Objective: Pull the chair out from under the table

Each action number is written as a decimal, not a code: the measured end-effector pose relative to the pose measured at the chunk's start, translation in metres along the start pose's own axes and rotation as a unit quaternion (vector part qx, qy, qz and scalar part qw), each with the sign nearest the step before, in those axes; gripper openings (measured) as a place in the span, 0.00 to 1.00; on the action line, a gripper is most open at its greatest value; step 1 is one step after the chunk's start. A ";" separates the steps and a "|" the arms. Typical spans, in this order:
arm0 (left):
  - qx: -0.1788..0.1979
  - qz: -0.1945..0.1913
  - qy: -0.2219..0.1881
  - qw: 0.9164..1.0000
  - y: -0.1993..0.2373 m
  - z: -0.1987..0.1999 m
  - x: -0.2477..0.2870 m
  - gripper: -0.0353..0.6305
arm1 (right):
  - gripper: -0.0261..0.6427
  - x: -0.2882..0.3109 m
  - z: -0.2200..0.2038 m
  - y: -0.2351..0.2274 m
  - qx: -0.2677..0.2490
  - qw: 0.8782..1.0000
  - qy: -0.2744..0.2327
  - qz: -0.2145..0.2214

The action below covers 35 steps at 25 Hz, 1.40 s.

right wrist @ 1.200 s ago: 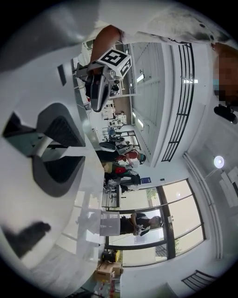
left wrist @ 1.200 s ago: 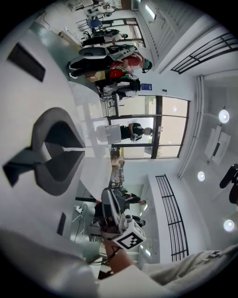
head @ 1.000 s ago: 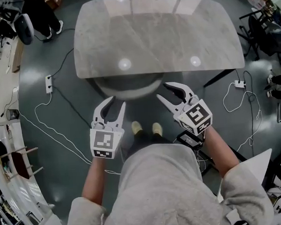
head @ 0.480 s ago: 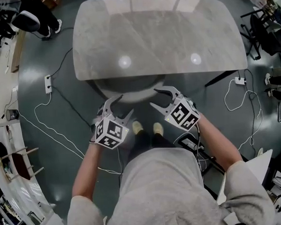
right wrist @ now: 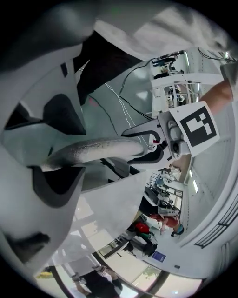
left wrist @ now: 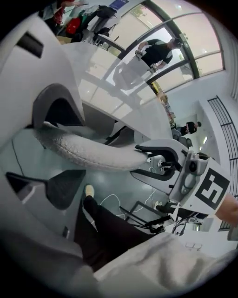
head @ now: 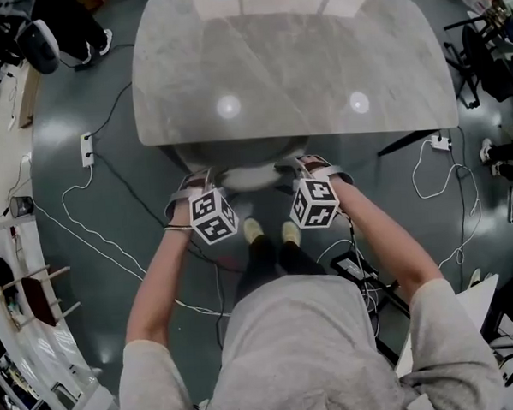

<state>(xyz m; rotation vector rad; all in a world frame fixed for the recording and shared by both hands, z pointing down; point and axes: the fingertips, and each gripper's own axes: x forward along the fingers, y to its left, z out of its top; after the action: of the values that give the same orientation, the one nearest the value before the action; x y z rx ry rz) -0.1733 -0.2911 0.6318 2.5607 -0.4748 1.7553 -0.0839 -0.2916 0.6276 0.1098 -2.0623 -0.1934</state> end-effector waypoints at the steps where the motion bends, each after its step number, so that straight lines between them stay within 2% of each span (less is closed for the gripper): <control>1: 0.011 -0.005 0.010 1.000 0.000 -0.003 0.005 0.48 | 0.35 0.006 -0.003 0.000 -0.010 1.000 0.008 0.005; 5: 0.063 -0.015 0.044 0.997 0.003 -0.007 0.025 0.48 | 0.35 0.029 -0.014 -0.002 -0.036 0.998 0.044 0.024; 9: 0.112 -0.038 0.072 0.990 -0.003 -0.011 0.040 0.46 | 0.35 0.048 -0.024 0.000 -0.082 0.992 0.087 0.042; 12: 0.161 -0.036 0.071 0.984 -0.002 -0.013 0.045 0.32 | 0.35 0.059 -0.029 -0.001 -0.116 0.986 0.110 0.049; 15: 0.190 -0.054 0.068 0.978 -0.007 -0.014 0.046 0.24 | 0.26 0.064 -0.030 -0.002 -0.134 0.984 0.111 0.037; 19: 0.198 -0.063 0.071 0.976 -0.009 -0.016 0.046 0.21 | 0.23 0.065 -0.030 -0.001 -0.143 0.983 0.111 0.041; 28: 0.195 -0.060 0.068 0.977 -0.018 -0.015 0.043 0.18 | 0.19 0.062 -0.032 0.012 -0.158 0.979 0.116 0.062; 35: 0.172 -0.064 0.068 0.981 -0.038 -0.008 0.041 0.17 | 0.18 0.054 -0.039 0.024 -0.175 0.975 0.114 0.076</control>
<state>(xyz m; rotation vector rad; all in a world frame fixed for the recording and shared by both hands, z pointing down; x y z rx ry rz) -0.1576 -0.2638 0.6784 2.5788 0.0005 2.1070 -0.0757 -0.2798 0.6972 -0.2314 -1.7712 -0.4259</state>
